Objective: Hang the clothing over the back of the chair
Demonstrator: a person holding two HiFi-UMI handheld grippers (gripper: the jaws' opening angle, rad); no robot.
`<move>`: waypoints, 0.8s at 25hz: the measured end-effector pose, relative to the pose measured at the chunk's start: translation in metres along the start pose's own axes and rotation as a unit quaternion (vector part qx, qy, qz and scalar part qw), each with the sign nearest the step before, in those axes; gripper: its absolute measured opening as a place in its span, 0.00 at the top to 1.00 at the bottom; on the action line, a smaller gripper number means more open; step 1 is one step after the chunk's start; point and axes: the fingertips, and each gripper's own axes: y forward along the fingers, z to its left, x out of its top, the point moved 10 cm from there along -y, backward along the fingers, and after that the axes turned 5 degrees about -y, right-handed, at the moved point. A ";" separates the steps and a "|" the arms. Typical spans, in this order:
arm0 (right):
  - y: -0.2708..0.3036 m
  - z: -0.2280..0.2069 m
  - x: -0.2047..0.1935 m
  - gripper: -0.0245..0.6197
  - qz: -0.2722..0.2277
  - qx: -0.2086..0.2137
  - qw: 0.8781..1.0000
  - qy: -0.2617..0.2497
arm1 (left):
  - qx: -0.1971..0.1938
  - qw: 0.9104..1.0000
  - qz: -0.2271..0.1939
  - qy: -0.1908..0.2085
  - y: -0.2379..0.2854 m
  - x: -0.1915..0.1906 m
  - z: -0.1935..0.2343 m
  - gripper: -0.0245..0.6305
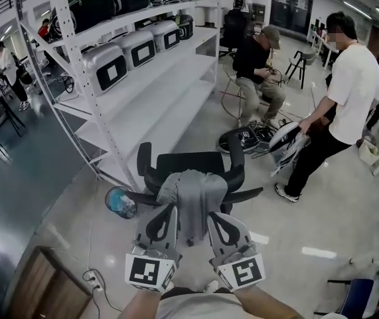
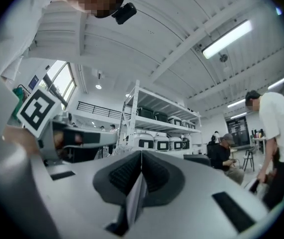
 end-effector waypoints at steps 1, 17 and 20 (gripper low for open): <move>-0.002 -0.001 -0.001 0.94 -0.001 0.000 1.000 0.003 | 0.005 1.000 0.008 -0.008 -0.006 -0.009 -0.003 0.95; -0.011 0.000 -0.018 0.94 -0.006 0.039 0.999 0.032 | 0.003 0.999 0.044 -0.007 -0.020 -0.043 -0.042 0.95; -0.014 -0.001 -0.019 0.94 -0.004 0.039 0.999 0.029 | 0.001 0.999 0.044 -0.007 -0.019 -0.043 -0.047 0.95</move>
